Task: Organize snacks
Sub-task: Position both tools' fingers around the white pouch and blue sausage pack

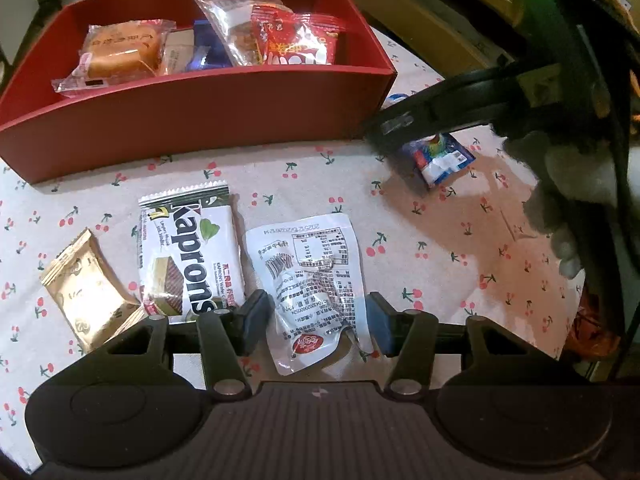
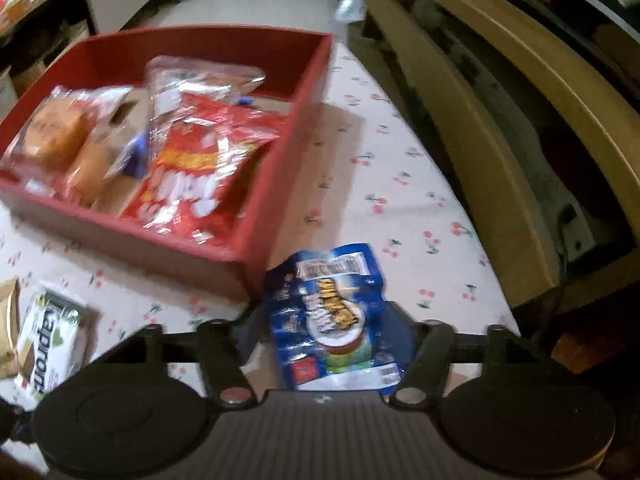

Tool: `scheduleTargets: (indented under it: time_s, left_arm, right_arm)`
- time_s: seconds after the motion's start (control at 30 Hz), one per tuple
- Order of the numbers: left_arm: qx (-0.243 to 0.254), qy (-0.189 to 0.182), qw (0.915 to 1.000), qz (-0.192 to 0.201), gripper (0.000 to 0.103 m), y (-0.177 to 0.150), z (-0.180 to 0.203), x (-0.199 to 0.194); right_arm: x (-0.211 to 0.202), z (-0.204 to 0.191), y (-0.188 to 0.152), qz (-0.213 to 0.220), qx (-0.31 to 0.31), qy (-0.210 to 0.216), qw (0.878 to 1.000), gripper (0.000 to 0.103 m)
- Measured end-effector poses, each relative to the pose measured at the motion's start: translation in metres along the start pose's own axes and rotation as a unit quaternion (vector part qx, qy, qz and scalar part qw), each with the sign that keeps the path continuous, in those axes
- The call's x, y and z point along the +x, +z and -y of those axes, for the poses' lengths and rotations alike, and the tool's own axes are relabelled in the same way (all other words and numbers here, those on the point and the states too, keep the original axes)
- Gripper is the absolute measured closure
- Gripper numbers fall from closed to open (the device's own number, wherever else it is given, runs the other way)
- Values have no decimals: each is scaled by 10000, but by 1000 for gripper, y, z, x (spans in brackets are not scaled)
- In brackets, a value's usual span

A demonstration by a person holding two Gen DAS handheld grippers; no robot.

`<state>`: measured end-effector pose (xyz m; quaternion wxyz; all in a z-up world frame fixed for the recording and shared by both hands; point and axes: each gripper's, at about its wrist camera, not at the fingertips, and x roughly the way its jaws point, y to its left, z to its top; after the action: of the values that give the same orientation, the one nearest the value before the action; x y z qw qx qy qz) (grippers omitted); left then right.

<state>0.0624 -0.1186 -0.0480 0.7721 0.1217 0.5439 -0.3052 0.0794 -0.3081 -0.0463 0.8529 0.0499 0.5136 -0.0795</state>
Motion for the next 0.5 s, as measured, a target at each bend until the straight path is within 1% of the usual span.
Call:
scheduleTargets:
  time_s: [0.1, 0.2, 0.27, 0.33, 0.37, 0.43, 0.5]
  left_arm:
    - [-12, -7, 10000, 0, 42, -1, -3, -2]
    - [-7, -5, 10000, 9, 42, -3, -5, -5]
    - [13, -1, 10000, 13, 42, -6, -4, -7]
    - [46, 4, 10000, -4, 41, -8, -3, -7]
    - [55, 14, 10000, -12, 41, -9, -3, -7]
    - [71, 14, 10000, -19, 41, -12, -2, -8]
    - [101, 0, 9999, -12, 41, -14, -1, -9]
  right_arm:
    - [-6, 13, -6, -29, 221, 217, 9995, 41]
    - [-15, 13, -17, 53, 195, 311, 9993, 45]
    - [-26, 13, -25, 125, 255, 437, 9986, 57]
    - [-40, 15, -34, 180, 324, 604, 9975, 62]
    - [-42, 17, -38, 152, 372, 706, 9967, 62]
    - [-49, 19, -50, 26, 457, 1040, 9935, 63]
    - [-55, 18, -58, 2, 396, 1121, 9929, 63]
